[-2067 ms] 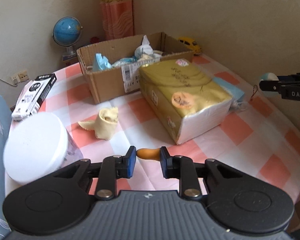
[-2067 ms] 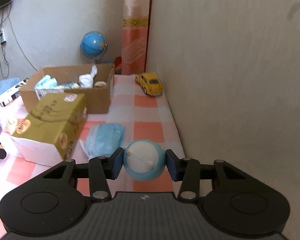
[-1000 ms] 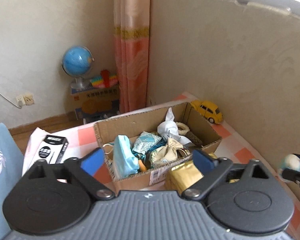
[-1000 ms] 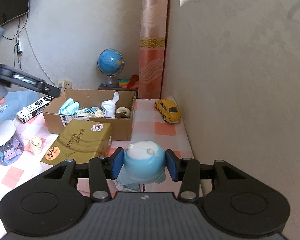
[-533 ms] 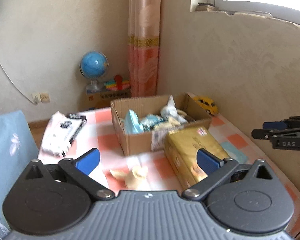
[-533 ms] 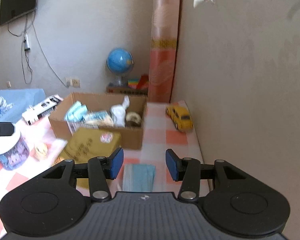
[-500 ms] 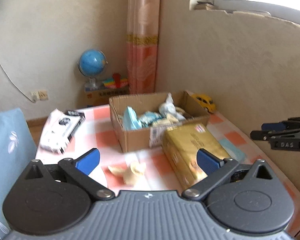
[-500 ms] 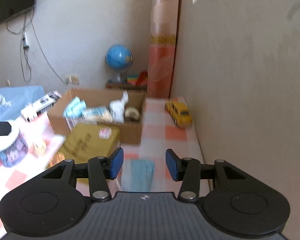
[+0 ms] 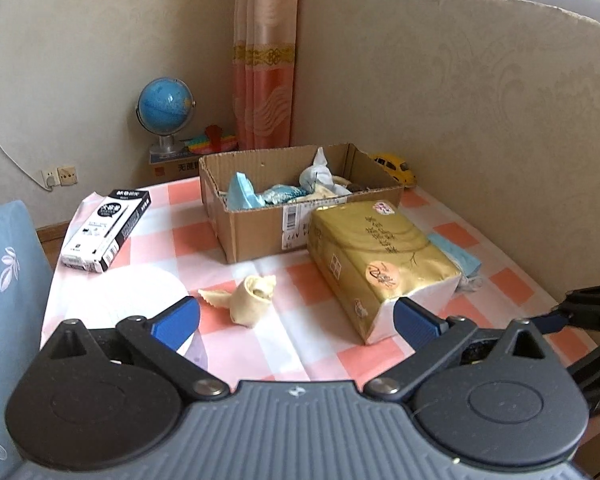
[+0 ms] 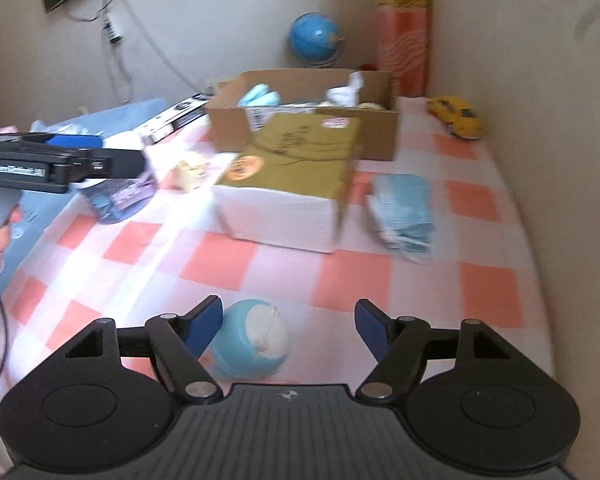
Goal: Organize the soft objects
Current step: 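Carry the round ball toy into the box and open the right gripper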
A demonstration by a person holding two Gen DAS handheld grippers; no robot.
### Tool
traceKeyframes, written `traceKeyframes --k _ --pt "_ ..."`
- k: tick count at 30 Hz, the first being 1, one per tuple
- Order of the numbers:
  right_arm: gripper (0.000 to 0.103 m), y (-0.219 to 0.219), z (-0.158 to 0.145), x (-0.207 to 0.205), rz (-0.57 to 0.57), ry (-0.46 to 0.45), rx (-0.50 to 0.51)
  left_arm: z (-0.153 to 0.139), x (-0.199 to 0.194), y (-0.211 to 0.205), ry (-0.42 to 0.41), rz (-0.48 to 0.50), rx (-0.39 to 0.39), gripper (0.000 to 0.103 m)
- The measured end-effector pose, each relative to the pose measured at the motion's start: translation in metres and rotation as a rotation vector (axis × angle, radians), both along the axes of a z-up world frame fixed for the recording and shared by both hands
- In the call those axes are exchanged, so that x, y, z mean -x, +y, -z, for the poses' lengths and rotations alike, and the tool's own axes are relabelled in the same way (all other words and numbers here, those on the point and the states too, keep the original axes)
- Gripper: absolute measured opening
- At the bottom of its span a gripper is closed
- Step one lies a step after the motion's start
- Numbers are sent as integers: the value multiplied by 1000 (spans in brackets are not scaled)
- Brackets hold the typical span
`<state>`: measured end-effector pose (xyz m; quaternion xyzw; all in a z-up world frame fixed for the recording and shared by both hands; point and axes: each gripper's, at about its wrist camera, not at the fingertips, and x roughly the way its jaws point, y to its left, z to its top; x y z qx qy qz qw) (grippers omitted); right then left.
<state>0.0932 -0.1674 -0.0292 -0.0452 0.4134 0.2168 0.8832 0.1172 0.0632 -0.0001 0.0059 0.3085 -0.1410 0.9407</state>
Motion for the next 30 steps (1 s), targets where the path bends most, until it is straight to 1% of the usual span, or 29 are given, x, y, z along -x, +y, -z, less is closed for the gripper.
traceKeyframes --k 2,3,4,5,11,15,18,20,22,26,30 --pt "72 14 4 3 -42 13 44 2 2 2 7 1 8 103" --pt "65 20 6 5 -62 21 62 3 2 3 10 -2 7 103" --pt "55 23 7 7 -72 27 74 5 3 4 13 -3 3 103" --pt "53 26 8 6 -77 33 81 5 3 5 14 -4 1 103" --pt "51 30 1 6 -62 13 123 10 6 10 18 -4 4 103" --pt "51 24 -20 -5 -41 -40 128 9 10 8 -11 0 -14 103" --pt "51 23 -39 -19 -32 -100 135 9 15 4 -45 -2 -45 103" --pt "51 24 -53 -33 -31 -151 146 10 16 1 -55 -2 -70 103" --pt "51 27 -63 -49 -35 -176 141 10 17 0 -59 2 -78 103" --pt "51 35 -78 -92 -48 -204 119 10 18 0 -66 -4 -90 103" --pt "51 47 -86 -132 -82 -219 125 10 19 3 -69 -23 -92 103"
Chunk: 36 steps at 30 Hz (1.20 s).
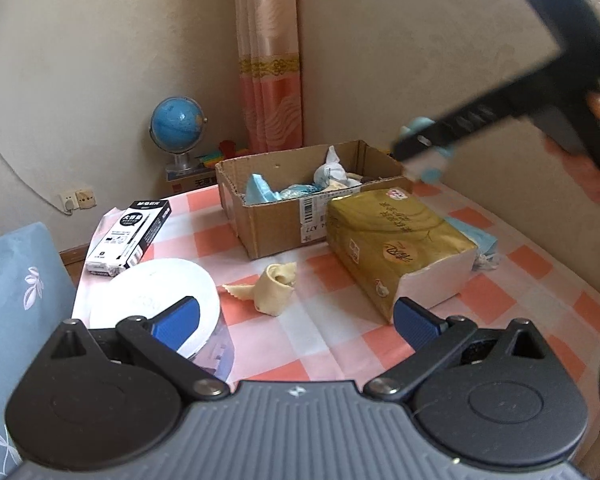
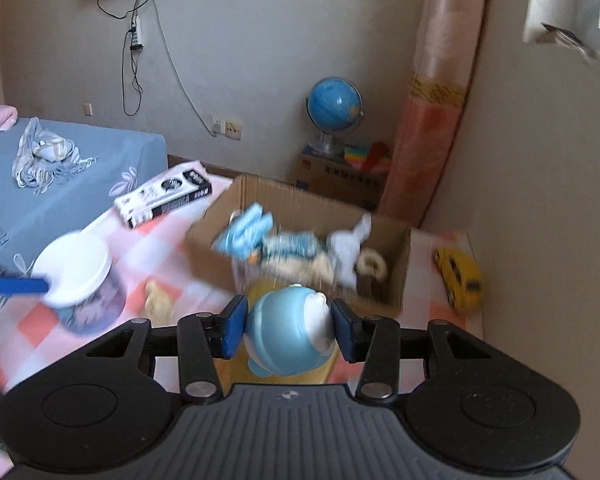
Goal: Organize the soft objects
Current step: 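Carry the round ball toy into the box and open the right gripper, then grasp the beige cloth with left gripper while right gripper grasps the blue face mask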
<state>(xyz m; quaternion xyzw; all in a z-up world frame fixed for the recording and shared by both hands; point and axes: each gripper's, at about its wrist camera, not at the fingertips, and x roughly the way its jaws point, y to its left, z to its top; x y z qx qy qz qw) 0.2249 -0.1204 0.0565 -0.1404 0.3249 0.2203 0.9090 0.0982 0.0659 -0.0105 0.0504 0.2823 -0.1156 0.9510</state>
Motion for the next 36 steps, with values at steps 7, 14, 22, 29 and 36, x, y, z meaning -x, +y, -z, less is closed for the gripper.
traceKeyframes --k 7,14,22,29,36 --pt "51 28 -12 -75 -24 7 -15 3 5 4 13 -32 -7 102" --pt "65 51 -5 -127 -26 27 -32 7 10 5 35 -75 -22 103" --pt "102 24 -11 -86 39 -3 -33 2 23 3 35 -87 -11 103" --pt "103 -18 -16 -18 121 -25 -31 2 41 -6 45 -96 -11 103" --pt "103 -62 15 35 228 4 -46 5 52 -16 75 -119 -10 103"
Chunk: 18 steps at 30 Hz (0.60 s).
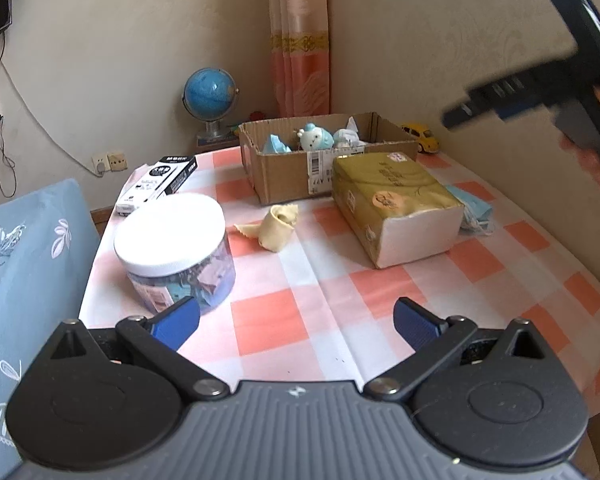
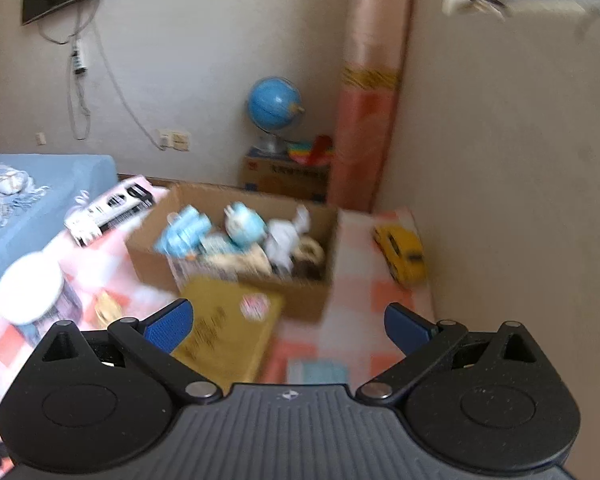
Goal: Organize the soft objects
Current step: 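Grasp the beige cloth with left gripper while right gripper grasps the blue face mask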
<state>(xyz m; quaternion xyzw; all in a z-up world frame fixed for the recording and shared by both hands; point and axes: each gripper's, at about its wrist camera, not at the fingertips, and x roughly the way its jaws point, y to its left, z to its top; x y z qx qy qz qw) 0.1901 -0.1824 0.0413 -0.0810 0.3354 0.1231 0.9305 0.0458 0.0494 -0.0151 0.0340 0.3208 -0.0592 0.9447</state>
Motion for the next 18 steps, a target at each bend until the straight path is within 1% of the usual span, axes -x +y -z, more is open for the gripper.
traceKeyframes --k 5,8,10,12,18 --pt "103 -24 29 26 80 34 -12 4 -5 -7 25 -17 -15 103" --pt "103 -29 50 41 114 33 49 8 -12 -10 41 -31 -22 102" --pt "103 -28 64 48 109 41 96 9 -16 -12 39 -34 -17 102" --pt "103 -27 76 54 103 47 119 9 -21 -14 28 -49 -18 102" --pt "103 -28 100 54 84 94 112 11 -41 -31 14 -36 -64 102"
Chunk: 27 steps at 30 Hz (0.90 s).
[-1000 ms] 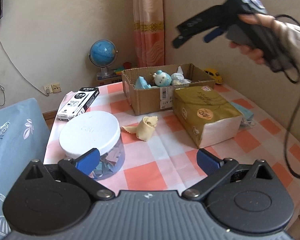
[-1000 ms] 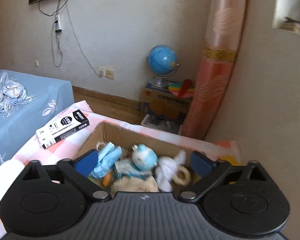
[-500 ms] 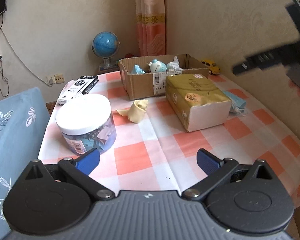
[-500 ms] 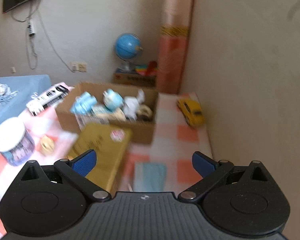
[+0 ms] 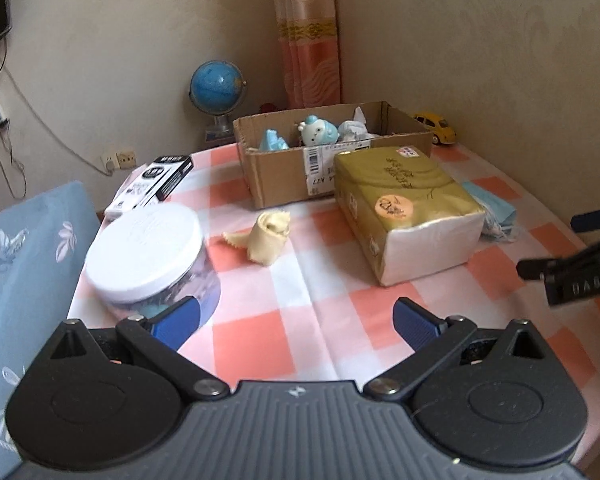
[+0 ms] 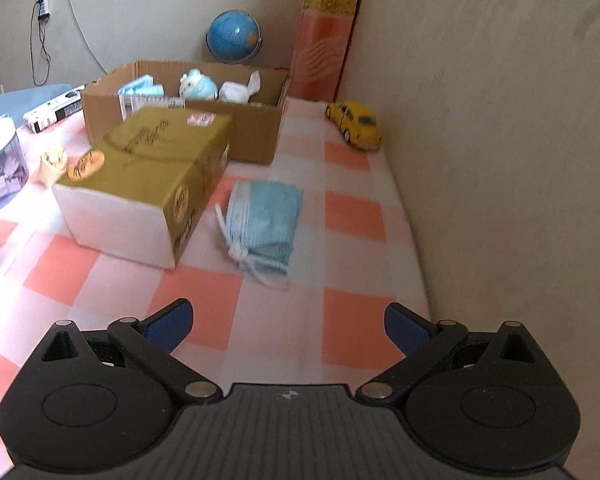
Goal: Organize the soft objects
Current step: 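Grasp the beige cloth with left gripper while right gripper grasps the blue face mask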
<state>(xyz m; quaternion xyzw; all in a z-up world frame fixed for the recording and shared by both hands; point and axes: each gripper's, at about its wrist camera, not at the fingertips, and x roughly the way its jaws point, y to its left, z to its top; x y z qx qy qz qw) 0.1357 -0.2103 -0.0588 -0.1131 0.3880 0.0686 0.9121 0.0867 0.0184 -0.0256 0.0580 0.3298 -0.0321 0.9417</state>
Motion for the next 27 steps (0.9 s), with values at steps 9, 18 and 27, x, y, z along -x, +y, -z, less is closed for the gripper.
traceKeyframes --k 9,18,27 --pt "103 -5 13 -9 2 40 -44 5 -34 -15 1 15 -71 80" --pt "103 -4 12 -14 11 40 -45 7 -75 -12 -1 9 -126 55" --pt "103 -10 11 -16 31 28 -77 22 -107 -9 25 -38 -151 43"
